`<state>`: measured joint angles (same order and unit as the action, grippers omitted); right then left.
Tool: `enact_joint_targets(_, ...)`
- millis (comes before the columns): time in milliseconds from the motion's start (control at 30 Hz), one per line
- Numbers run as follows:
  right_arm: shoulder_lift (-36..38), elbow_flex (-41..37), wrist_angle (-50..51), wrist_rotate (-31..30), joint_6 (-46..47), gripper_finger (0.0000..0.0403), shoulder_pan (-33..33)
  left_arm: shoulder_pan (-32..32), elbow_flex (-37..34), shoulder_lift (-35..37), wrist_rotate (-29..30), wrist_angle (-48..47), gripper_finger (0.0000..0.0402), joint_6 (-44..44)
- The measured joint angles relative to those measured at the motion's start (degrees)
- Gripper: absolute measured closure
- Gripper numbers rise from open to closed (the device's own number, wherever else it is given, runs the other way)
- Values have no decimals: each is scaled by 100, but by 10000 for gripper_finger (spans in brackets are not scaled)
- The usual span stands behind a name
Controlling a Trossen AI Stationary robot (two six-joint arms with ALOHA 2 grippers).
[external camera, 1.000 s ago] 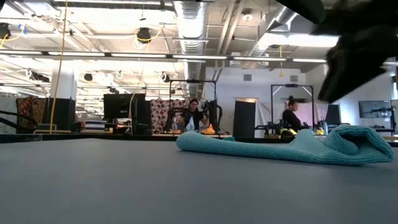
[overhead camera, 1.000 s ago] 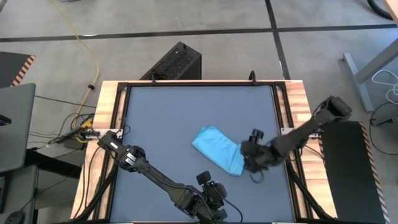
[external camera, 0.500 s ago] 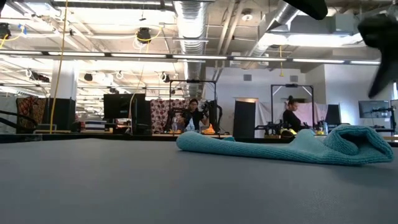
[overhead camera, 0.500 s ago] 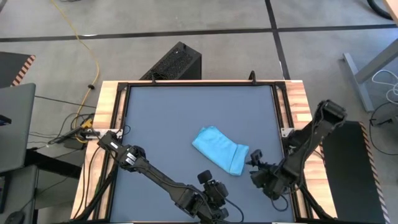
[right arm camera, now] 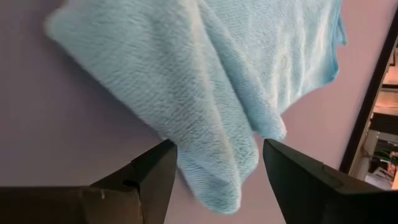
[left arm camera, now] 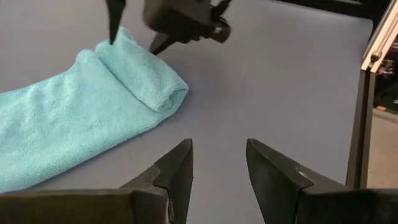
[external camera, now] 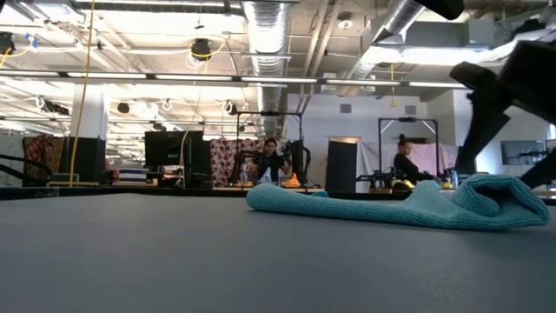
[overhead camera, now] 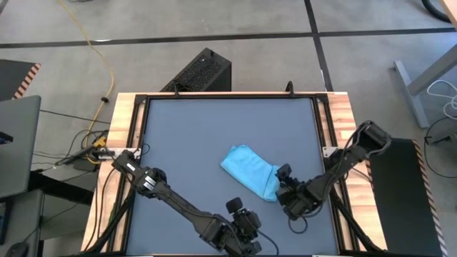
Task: Roll towel
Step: Roll the blue microfiber towel
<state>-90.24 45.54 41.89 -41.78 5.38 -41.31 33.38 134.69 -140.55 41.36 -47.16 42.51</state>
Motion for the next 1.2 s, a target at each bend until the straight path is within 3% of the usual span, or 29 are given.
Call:
enact_joint_targets(200,0,0,-138,92,-45,138,216,1,0,0,4,-19,262,14)
enact_joint_targets(400,0,-117,-389,1085,177,138,365,1,0,0,130,-47,262,69)
enact_joint_targets(567,4,-184,-389,1178,554,147,390,28,0,0,136,-79,262,140)
enact_joint_targets(700,2,-186,-384,1231,800,205,487,33,0,0,133,-99,262,142)
enact_joint_targets(900,-4,-195,-358,1332,829,372,619,33,0,0,109,-115,262,132)
enact_joint_targets(1200,67,255,455,1355,1742,385,579,51,0,0,158,-449,262,343)
